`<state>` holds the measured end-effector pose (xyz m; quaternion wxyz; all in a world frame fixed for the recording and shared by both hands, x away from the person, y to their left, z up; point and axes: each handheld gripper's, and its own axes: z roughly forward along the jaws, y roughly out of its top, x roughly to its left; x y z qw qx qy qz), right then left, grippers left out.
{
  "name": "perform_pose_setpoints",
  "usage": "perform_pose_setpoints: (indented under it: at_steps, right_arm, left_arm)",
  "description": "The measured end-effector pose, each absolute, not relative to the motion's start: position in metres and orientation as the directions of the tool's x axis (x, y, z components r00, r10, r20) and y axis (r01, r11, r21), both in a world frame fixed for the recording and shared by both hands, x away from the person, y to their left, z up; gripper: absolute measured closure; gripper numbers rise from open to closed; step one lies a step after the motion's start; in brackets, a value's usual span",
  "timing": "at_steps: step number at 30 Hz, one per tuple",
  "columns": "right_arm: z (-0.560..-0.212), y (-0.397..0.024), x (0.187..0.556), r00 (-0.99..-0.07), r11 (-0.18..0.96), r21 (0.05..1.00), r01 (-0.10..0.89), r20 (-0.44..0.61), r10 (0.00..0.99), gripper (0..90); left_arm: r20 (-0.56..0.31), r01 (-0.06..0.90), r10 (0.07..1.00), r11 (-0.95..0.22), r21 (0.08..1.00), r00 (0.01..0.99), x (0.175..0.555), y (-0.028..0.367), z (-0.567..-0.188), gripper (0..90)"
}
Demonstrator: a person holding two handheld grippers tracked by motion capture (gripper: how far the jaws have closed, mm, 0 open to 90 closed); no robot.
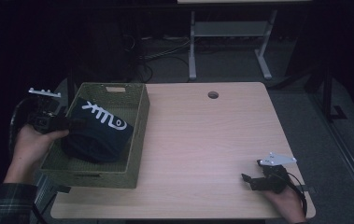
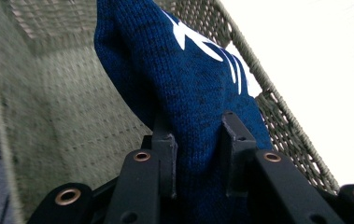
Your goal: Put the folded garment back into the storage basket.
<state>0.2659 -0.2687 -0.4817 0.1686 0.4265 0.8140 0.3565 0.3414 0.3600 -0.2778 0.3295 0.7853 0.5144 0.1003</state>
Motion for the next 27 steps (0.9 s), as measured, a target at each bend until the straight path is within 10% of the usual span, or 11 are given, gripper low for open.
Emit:
perform_pose_setpoints:
  at_steps: [27]
  right_arm:
    - [-0.482, -0.269, 0.266, -0.578, 0.381, 0.724, 0.576, 0.031, 0.815, 15.0]
  left_arm:
    - [-0.142, 0.814, 0.908, -0.272, 0.514, 0.394, 0.367, 0.377, -0.357, 68.4]
